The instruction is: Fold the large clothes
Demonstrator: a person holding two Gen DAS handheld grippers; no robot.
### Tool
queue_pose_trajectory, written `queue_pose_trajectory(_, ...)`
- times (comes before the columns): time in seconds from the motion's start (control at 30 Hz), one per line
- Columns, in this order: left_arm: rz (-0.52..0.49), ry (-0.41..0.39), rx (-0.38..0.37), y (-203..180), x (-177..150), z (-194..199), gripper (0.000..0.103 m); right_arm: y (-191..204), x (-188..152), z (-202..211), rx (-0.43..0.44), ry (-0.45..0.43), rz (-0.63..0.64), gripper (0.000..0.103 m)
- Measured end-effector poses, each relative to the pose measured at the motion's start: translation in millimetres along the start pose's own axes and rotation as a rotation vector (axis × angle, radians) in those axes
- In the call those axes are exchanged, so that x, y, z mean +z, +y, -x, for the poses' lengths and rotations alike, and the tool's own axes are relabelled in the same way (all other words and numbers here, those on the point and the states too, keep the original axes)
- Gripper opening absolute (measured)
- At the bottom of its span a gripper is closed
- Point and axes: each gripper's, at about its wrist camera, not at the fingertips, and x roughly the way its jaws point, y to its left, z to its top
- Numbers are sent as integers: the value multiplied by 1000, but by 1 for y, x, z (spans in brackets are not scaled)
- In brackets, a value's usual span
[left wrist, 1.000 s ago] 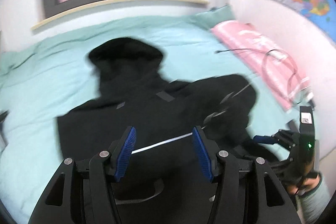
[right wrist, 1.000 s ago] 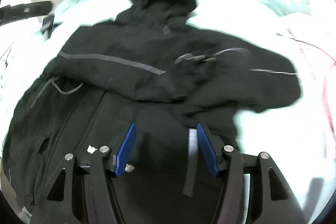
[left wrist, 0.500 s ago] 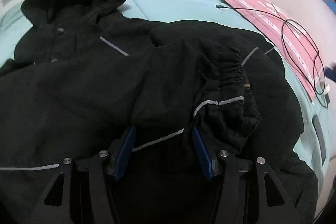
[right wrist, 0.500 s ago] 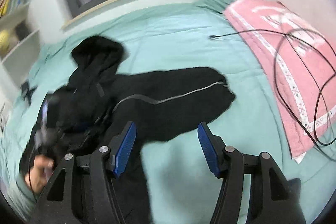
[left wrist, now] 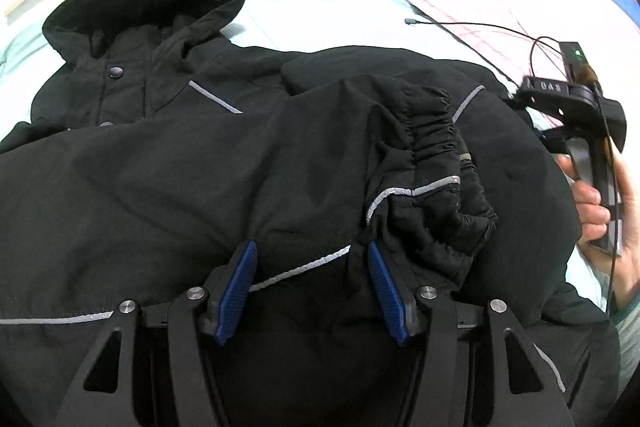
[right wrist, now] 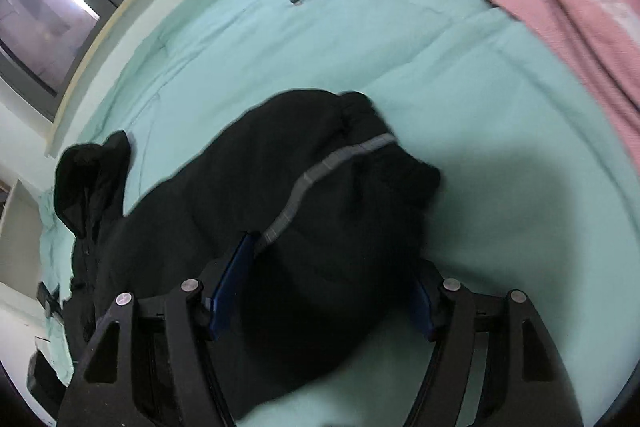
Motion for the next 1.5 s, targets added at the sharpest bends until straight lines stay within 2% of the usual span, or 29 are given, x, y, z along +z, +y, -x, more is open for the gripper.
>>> queue_pose_trajectory(0.03, -1, -1, 2, 0, 0, 0, 59, 1, 3, -1, 19, -11, 4, 70)
queue_pose_trajectory(0.07, -3, -2, 4, -1, 1, 0, 59, 3, 3, -1, 33, -24, 10, 46)
queue_pose_trajectory(0.13, -6, -4, 10, -4, -3, 4, 59, 6, 4, 7, 80, -58, 30, 20)
queue_pose_trajectory(0.17, -7, -6, 12, -5, -3, 6, 59, 8, 3, 14, 89, -82, 39, 16)
queue_pose_trajectory(0.3, -31, -31, 29, -13, 0, 19, 58, 21, -3, 64, 25, -199, 113, 14)
queue_pose_trajectory(0.47, -115, -89, 31, -42, 11, 54, 58, 19, -1, 167, -60, -354, 208, 14)
queue_pose_trajectory(0.57, -164, -122, 36, -69, 23, 68, 58, 16, 9, 221, -169, -455, 262, 14)
queue_pose_trajectory(0.67, -188, -136, 50, -89, 36, 69, 59, -18, 20, 274, -257, -529, 235, 14)
queue_pose_trajectory(0.73, -167, -107, 40, -95, 42, 56, 59, -43, 26, 295, -266, -537, 193, 13)
queue_pose_trajectory(0.77, -152, -84, 24, -96, 43, 48, 59, -58, 30, 300, -243, -514, 173, 13)
queue_pose_trajectory(0.83, -127, -28, 1, -98, 43, 23, 59, -75, 31, 294, -284, -472, 156, 12)
queue_pose_trajectory(0.93, -130, 69, 40, -103, 35, -17, 61, -85, 24, 275, -342, -405, 159, 12)
queue_pose_trajectory(1.0, -125, 92, 74, -102, 32, -28, 64, -92, 19, 257, -366, -367, 162, 12)
queue_pose_trajectory(1.07, -129, 96, 71, -102, 34, -27, 64, -97, 15, 241, -374, -343, 152, 12)
queue_pose_trajectory(1.13, -119, 85, 43, -98, 36, -16, 64, -98, 14, 240, -316, -339, 150, 12)
queue_pose_trajectory(1.2, -88, 67, -24, -92, 37, 2, 64, -90, 10, 244, -247, -336, 165, 12)
queue_pose_trajectory(1.3, -31, 16, -113, -76, 35, 43, 64, -64, 6, 245, -202, -331, 226, 12)
queue_pose_trajectory(1.4, -17, -38, -109, -55, 30, 89, 64, -15, -2, 241, -145, -310, 297, 12)
queue_pose_trajectory(1.5, -15, -83, -69, -25, 22, 135, 64, 38, -16, 235, -109, -302, 378, 12)
